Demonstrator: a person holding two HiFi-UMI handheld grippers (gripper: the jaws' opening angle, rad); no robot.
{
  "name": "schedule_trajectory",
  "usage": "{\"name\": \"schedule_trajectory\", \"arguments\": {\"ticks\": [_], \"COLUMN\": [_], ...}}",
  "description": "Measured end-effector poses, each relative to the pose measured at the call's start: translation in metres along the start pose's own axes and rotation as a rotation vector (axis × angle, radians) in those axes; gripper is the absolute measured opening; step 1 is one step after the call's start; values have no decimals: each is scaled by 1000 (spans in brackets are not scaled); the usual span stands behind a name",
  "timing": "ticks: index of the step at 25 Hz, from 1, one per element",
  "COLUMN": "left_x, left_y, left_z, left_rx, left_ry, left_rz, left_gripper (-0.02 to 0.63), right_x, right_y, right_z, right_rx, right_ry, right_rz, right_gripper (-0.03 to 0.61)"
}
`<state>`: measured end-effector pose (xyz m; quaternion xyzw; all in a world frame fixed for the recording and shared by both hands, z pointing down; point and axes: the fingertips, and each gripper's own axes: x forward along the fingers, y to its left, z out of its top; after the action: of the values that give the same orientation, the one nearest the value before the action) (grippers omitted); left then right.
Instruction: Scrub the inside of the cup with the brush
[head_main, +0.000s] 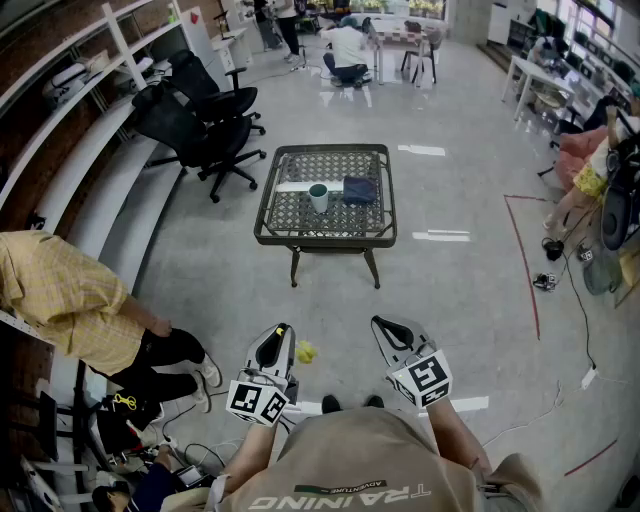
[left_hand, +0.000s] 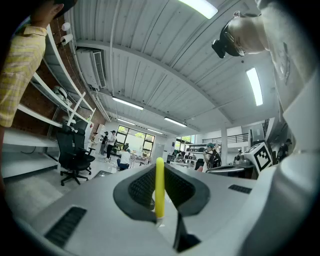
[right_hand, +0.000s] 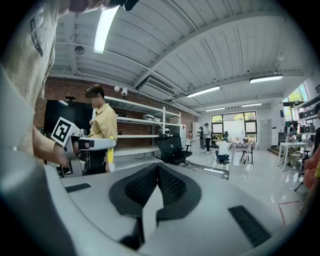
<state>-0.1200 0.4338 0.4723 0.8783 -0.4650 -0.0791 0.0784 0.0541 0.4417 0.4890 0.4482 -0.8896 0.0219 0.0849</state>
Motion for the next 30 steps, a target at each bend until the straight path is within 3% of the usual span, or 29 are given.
{"name": "schedule_trajectory", "arguments": {"ticks": [7,17,30], "left_x": [6,22,21], "left_y": [19,37,76], "left_z": [1,12,-11], "left_rx": [2,16,-48], "left_ry": [2,-8,64], "left_rz": [-5,-41,-124], "left_gripper": [51,51,51], "right_x": [18,39,60], "right_y": [2,-3,15], "right_z": [4,9,-11], "right_rx": [-37,-6,47], "right_ry": [0,-28,27], "right_rz": [8,-14,-94], "right_gripper": [15,17,17]}}
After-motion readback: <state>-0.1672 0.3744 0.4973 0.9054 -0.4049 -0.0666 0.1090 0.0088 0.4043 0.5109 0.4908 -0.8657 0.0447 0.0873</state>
